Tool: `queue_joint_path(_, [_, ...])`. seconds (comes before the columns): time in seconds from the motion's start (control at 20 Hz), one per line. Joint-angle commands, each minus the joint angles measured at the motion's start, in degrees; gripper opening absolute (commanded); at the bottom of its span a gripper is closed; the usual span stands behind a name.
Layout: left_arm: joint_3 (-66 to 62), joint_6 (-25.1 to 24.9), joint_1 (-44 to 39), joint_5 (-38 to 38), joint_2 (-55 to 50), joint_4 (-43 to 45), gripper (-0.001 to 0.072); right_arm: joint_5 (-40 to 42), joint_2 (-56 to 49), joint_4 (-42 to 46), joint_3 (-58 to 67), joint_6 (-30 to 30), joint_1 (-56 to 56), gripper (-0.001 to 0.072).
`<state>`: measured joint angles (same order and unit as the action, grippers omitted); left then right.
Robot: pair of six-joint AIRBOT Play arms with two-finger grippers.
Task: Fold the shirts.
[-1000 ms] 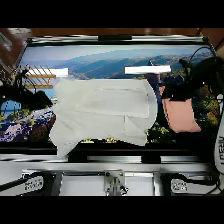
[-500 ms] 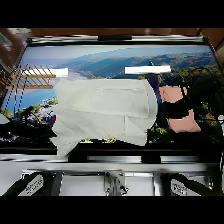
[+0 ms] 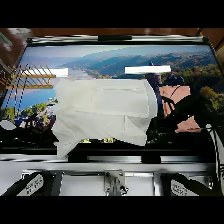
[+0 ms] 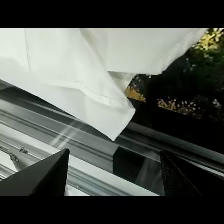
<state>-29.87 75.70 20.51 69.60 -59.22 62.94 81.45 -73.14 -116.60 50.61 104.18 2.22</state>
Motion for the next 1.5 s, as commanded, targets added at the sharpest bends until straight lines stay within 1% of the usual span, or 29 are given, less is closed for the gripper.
queue_joint_path(0.0, [0.3, -0.3, 0.0, -1.4, -0.2, -0.5, 0.0116, -7.2, 0.0, 1.2, -4.1, 0.5, -6.0, 0.0681])
queue_joint_path(0.1, [0.1, -2.4, 0.0, -0.4, -0.2, -1.0, 0.003, -9.9, 0.0, 3.1, -4.6, 0.0, -8.1, 0.068])
queue_joint_path(0.15, [-0.1, -3.6, 0.0, 0.1, -0.1, -1.3, 0.0029, -10.8, 0.0, 3.1, -4.5, -0.5, -8.2, 0.068])
queue_joint_path(0.3, [-1.8, -4.8, 0.0, 1.8, -0.1, -1.3, 0.0029, -11.0, 0.0, 2.9, -4.5, -1.1, -8.2, 0.0678])
queue_joint_path(0.4, [-3.8, -5.2, 0.0, 2.6, -0.1, -1.5, 0.0029, -10.4, 0.0, 2.5, -4.5, -1.1, -8.2, 0.0587])
queue_joint_path(0.6, [-7.5, -5.2, 0.0, 3.1, -0.1, -1.5, 0.0028, -11.2, 0.0, 2.6, -4.6, -1.0, -8.2, 0.0587])
queue_joint_path(0.75, [-7.8, -5.2, 0.0, 3.1, -0.1, -2.4, 0.0029, -13.0, 0.0, 2.7, -5.9, -1.0, -8.2, 0.0587])
queue_joint_path(0.8, [-7.8, -5.2, 0.0, 3.1, -0.1, -3.1, 0.0029, -13.4, 0.0, 2.6, -6.9, -1.0, -8.2, 0.0558])
queue_joint_path(0.9, [-7.8, -5.6, 0.0, 3.1, -0.1, -4.9, 0.0029, -14.6, 0.0, 2.6, -8.7, -1.0, -8.2, 0.0412])
queue_joint_path(0.95, [-7.8, -5.9, 0.0, 3.1, -0.1, -5.7, 0.0029, -15.6, 0.0, 2.6, -9.2, -1.0, -8.2, 0.0312])
queue_joint_path(1.0, [-7.8, -5.9, 0.0, 3.0, -0.1, -6.1, 0.0029, -17.3, 0.0, 2.6, -9.2, -1.3, -8.2, 0.0153])
queue_joint_path(1.05, [-7.8, -5.9, 0.0, 3.1, -0.1, -6.1, 0.0029, -19.1, 0.0, 2.1, -9.2, -2.0, -8.2, 0.004])
queue_joint_path(1.1, [-7.8, -6.1, 0.0, 3.1, -0.1, -6.0, 0.0029, -20.8, 0.0, 0.7, -9.2, -1.9, -8.2, 0.0042])
queue_joint_path(1.2, [-7.8, -6.1, 0.0, 3.1, -0.1, -6.0, 0.0029, -21.3, 0.1, -0.4, -7.4, -1.5, -8.2, 0.0042])
queue_joint_path(1.25, [-8.1, -6.9, 0.0, 3.1, -0.1, -6.0, 0.0029, -20.8, 0.3, -0.5, -5.8, -1.6, -8.2, 0.0042])
queue_joint_path(1.35, [-9.4, -10.6, 0.0, 5.0, -0.1, -6.0, 0.0029, -20.2, 1.4, -0.3, -1.4, -1.7, -8.1, 0.0042])
queue_joint_path(1.45, [-11.1, -11.6, 0.0, 6.5, -0.1, -6.0, 0.0029, -21.7, 2.5, -0.3, 2.3, -2.0, -8.1, 0.0041])
